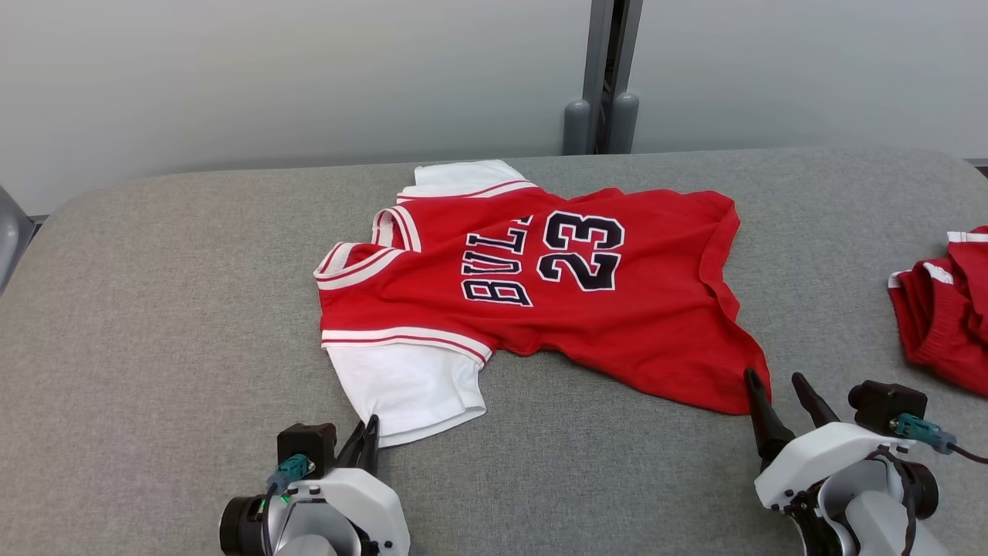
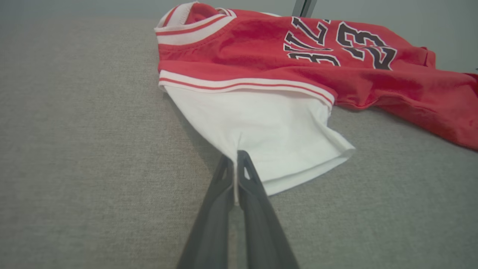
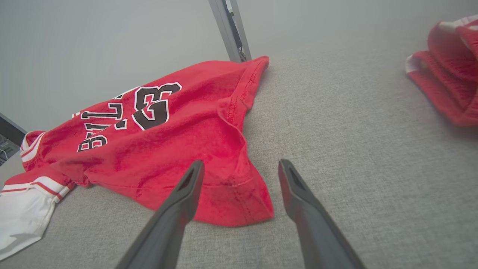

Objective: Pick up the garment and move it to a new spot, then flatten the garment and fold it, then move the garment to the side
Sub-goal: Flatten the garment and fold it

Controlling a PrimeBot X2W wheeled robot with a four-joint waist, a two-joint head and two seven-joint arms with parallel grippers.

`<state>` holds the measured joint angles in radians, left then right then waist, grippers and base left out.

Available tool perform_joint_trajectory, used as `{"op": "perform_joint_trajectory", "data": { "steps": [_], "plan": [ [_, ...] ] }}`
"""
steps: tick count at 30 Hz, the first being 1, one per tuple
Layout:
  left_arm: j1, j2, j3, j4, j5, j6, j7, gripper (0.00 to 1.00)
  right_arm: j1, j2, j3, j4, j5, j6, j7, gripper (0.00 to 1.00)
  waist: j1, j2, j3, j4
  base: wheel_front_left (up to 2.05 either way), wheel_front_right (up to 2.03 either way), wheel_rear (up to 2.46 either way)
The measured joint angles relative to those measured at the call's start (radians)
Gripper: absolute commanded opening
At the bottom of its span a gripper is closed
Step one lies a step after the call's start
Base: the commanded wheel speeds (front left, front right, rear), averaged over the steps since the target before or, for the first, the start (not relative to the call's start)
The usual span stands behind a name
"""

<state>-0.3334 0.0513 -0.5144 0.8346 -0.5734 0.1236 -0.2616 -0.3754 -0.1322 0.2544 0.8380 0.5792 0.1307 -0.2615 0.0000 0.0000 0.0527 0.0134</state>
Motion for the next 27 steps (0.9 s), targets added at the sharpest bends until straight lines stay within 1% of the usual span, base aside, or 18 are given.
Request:
{"op": "perform_joint_trajectory", "data": {
  "steps": [5,10,23,24,25,26,27],
  "plan": [
    [0.000,-0.001,-0.004,-0.007,0.000,0.001,0.000,0.00,-0.019,-0.008,0.015,0.022,0.006,0.000,0.000,1.00,0.0000,0.0000,0.007,0.001,0.00,0.00,0.00],
    [-0.002,-0.001,-0.007,-0.010,0.000,0.003,0.000,0.00,-0.028,-0.014,0.052,0.050,0.010,0.000,0.000,1.00,0.0000,0.0000,0.015,0.004,0.00,0.00,0.00],
    [-0.022,0.000,-0.014,-0.011,0.000,0.005,0.000,0.00,-0.046,-0.032,0.076,0.053,0.028,0.000,0.000,1.00,0.0000,0.0000,0.043,0.015,0.00,0.00,0.00],
    [-0.025,0.001,-0.014,-0.011,0.000,0.005,0.000,0.00,-0.047,-0.034,0.080,0.055,0.028,0.000,0.000,0.94,0.0000,0.0000,0.045,0.017,0.00,0.00,0.00],
    [-0.027,0.001,-0.014,-0.011,0.000,0.005,0.000,0.00,-0.047,-0.034,0.085,0.058,0.030,0.000,0.000,0.47,0.0000,0.0000,0.047,0.020,0.00,0.00,0.00],
    [-0.030,0.002,-0.014,-0.010,0.001,0.005,0.000,0.00,-0.047,-0.034,0.091,0.061,0.030,0.000,0.000,0.31,0.0000,0.0000,0.048,0.022,0.00,0.00,0.00],
    [-0.033,0.002,-0.014,-0.010,0.001,0.006,0.000,0.00,-0.048,-0.034,0.094,0.062,0.032,0.000,0.000,0.00,-0.0001,0.0000,0.049,0.024,0.00,0.00,0.00]
  ]
}}
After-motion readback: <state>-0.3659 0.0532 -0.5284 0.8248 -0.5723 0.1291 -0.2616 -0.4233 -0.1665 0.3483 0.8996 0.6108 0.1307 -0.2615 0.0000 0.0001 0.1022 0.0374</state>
